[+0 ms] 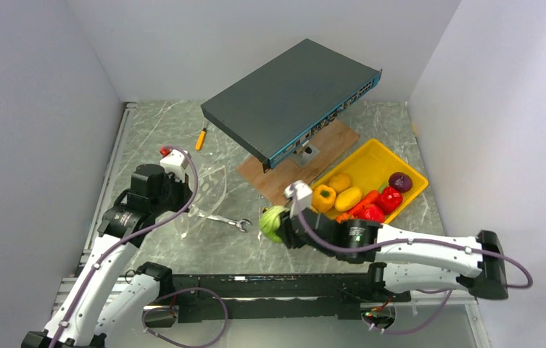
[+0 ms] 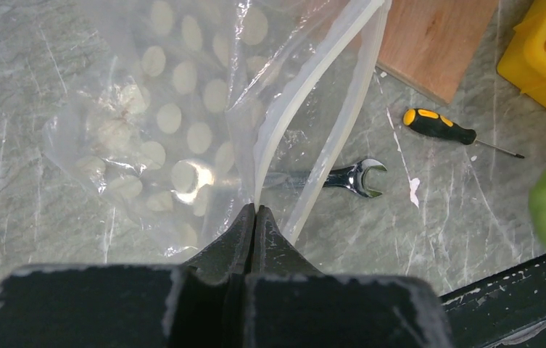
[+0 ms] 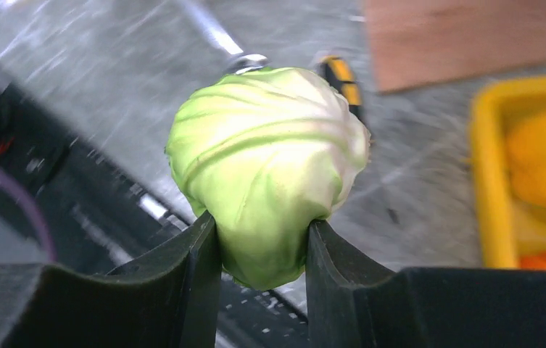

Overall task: Place the food in the zip-top bag and seal the zipper
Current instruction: Place the fake vegetable in the zipper food storage bag.

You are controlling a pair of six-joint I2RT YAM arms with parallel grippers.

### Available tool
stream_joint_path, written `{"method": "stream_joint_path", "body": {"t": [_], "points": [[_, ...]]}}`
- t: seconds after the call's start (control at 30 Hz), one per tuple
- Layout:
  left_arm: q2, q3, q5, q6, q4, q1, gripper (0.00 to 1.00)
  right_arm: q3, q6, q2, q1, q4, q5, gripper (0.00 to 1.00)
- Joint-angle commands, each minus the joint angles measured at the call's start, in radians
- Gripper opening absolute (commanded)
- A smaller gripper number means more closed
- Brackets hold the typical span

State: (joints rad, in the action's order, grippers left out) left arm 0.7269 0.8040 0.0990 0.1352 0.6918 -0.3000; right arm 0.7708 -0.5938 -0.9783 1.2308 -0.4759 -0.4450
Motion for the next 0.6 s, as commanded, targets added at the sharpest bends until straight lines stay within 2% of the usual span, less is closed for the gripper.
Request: {"method": "stream_joint_path", "body": {"t": [0.0,0.1,0.23,0.4,0.5,0.57], "points": [[0.015,0.010,-0.010,-0.007,-0.031,-0.004,0.00,0.143,0.145,-0.106,0.198,0.188,-0.078,0.00],[-0.007,0.005,0.012,-0.007,-0.045,-0.004,0.00,0.226,0.215,-0.216,0.267,0.270,-0.116,0.00],[-0.052,-0.008,0.042,-0.008,-0.071,-0.004,0.00,0.235,0.354,-0.335,0.269,0.591,-0.136,0.00],[-0.079,-0.013,0.054,-0.008,-0.086,-0.009,0.00,0.338,0.440,-0.505,0.260,0.747,-0.318,0.00],[-0.096,-0.015,0.057,-0.009,-0.092,-0.015,0.00,0.349,0.439,-0.552,0.227,0.842,-0.324,0.00],[-0.113,-0.017,0.063,-0.009,-0.098,-0.018,0.00,0.377,0.401,-0.587,0.195,0.841,-0.279,0.00]]}}
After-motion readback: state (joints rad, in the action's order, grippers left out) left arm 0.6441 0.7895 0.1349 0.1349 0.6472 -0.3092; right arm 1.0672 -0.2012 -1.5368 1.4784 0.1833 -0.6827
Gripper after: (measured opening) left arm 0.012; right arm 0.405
